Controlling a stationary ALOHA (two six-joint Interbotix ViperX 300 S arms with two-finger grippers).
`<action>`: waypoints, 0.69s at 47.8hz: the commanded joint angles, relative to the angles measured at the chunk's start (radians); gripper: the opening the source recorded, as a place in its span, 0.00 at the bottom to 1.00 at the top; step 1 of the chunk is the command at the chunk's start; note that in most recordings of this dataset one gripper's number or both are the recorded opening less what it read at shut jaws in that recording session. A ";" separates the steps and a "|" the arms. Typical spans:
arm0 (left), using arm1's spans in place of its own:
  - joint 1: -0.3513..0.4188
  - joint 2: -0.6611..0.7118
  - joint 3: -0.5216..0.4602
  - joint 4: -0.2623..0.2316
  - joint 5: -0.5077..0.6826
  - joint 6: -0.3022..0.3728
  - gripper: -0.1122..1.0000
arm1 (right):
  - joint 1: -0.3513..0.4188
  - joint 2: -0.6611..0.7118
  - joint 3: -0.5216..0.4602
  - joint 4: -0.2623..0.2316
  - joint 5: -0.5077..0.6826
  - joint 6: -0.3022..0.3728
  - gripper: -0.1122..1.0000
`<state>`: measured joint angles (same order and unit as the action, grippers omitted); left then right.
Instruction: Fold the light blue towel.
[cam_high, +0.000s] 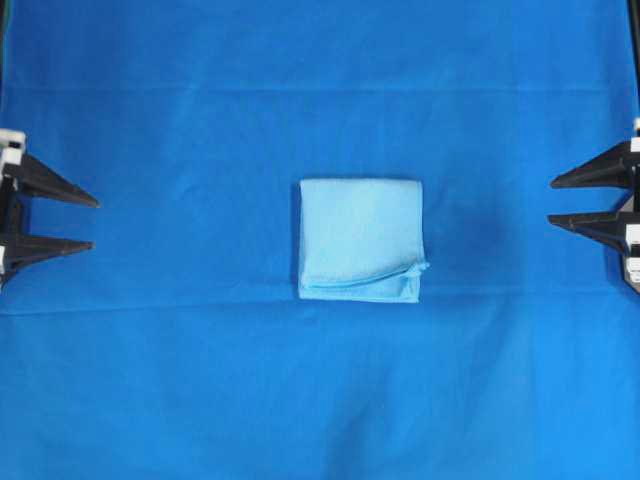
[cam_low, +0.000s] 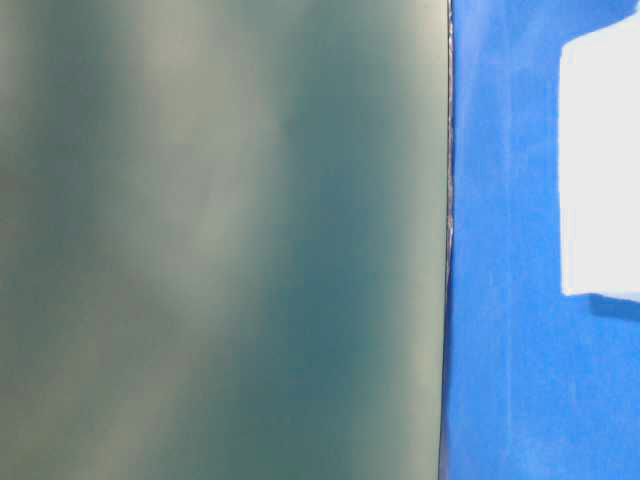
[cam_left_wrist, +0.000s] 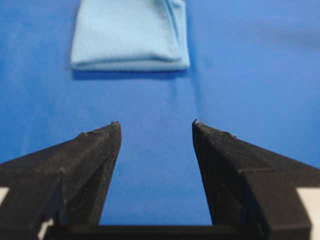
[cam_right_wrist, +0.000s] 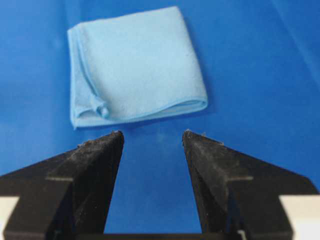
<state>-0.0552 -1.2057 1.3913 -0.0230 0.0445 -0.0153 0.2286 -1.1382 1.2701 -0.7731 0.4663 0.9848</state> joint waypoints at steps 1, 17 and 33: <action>0.008 0.006 -0.011 -0.002 -0.009 0.000 0.61 | -0.003 0.017 -0.012 -0.006 -0.012 0.002 0.61; 0.009 0.017 -0.005 -0.002 -0.014 0.000 0.61 | -0.005 0.017 -0.011 -0.006 -0.008 0.002 0.61; 0.008 0.017 -0.006 -0.002 -0.014 0.008 0.61 | -0.005 0.018 -0.011 -0.006 -0.006 0.002 0.61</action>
<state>-0.0522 -1.2042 1.3975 -0.0245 0.0399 -0.0107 0.2255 -1.1351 1.2701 -0.7747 0.4633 0.9848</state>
